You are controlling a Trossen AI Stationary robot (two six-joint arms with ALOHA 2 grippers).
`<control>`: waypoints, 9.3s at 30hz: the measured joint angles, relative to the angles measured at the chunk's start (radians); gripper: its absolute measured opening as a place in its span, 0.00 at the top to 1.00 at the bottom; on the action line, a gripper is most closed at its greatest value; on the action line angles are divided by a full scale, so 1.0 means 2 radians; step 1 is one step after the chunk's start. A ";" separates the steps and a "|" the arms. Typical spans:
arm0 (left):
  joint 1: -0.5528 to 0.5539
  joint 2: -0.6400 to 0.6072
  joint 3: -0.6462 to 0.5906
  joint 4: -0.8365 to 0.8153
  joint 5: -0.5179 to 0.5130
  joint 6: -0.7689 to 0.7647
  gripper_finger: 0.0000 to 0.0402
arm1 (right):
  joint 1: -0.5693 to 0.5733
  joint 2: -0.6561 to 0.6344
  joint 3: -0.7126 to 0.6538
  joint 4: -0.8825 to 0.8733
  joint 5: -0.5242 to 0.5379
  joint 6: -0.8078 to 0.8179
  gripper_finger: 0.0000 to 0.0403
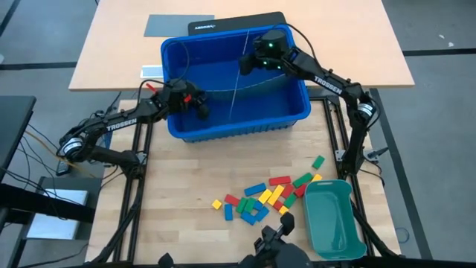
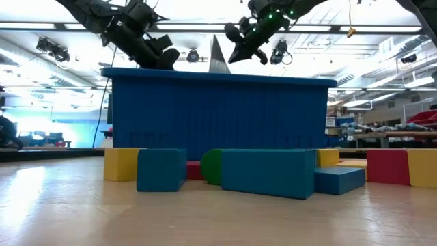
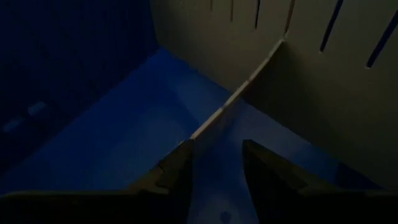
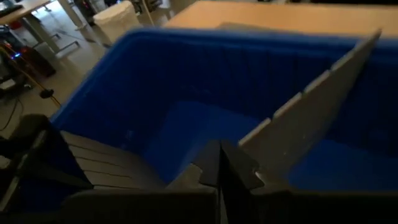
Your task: Sort Items/Unsort Items
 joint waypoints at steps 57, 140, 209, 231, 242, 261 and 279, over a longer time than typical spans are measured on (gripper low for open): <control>-0.200 0.038 0.034 0.140 -0.044 -0.091 0.64 | 0.080 -0.146 0.000 -0.123 0.074 -0.161 0.66; -0.188 0.074 0.125 0.250 -0.242 0.143 0.99 | 0.064 -0.136 -0.409 0.427 0.145 -0.165 0.99; -0.380 -0.144 0.267 -0.107 0.072 0.089 1.00 | 0.082 -0.373 -0.412 0.347 0.170 -0.287 1.00; -0.409 -0.117 0.104 -0.177 -0.033 0.088 0.99 | 0.082 -0.373 -0.412 0.318 0.170 -0.291 1.00; -0.447 -0.115 0.072 -0.199 0.078 -0.012 0.96 | 0.083 -0.372 -0.412 0.311 0.165 -0.284 0.99; -0.444 -0.087 0.068 -0.188 0.024 -0.088 0.59 | 0.165 -0.310 -0.391 0.217 0.080 -0.253 0.66; -0.445 -0.094 0.073 -0.206 0.029 -0.107 0.54 | 0.191 -0.195 -0.175 -0.018 0.078 -0.276 0.59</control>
